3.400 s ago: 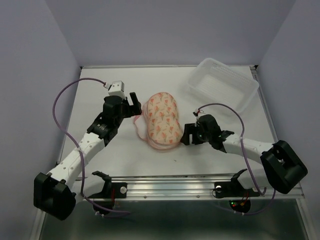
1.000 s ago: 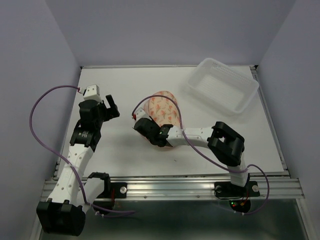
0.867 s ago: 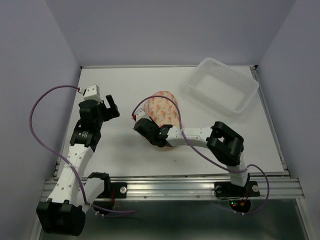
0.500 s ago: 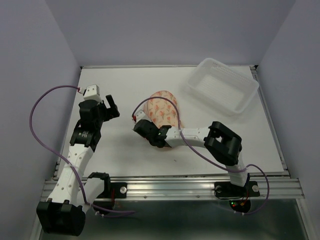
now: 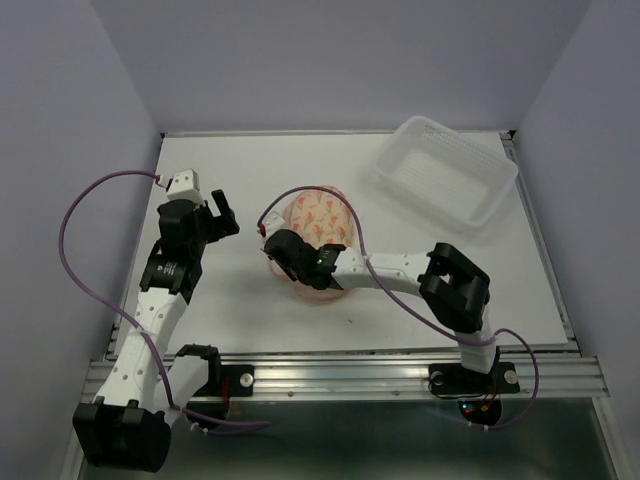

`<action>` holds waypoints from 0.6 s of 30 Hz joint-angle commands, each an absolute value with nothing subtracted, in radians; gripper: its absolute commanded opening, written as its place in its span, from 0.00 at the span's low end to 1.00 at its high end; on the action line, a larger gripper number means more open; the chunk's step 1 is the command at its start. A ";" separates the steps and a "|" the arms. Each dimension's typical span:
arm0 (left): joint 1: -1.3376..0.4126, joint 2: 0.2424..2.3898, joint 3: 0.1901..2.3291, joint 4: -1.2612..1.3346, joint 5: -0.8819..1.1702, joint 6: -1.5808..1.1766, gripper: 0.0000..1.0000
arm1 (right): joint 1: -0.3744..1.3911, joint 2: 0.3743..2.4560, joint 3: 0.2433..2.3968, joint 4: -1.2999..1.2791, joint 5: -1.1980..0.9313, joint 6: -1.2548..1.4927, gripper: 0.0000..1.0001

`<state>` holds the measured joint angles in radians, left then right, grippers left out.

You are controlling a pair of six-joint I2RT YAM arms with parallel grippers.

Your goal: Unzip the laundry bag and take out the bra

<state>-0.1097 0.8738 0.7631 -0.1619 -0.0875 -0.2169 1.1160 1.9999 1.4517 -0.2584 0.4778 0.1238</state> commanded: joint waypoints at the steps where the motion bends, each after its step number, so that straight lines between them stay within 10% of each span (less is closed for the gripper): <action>1: -0.106 0.854 0.752 -0.126 -0.100 -0.198 0.99 | 1.129 1.911 1.514 -0.233 0.440 0.132 0.02; 18: -0.106 0.853 0.750 -0.124 -0.094 -0.199 0.99 | 1.008 1.550 1.218 -0.232 0.781 0.366 0.01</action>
<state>-0.1097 0.8738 0.7605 -0.1616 -0.0872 -0.2138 1.0565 1.6482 1.3064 -0.2504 0.6514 0.2451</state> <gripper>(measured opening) 0.989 0.035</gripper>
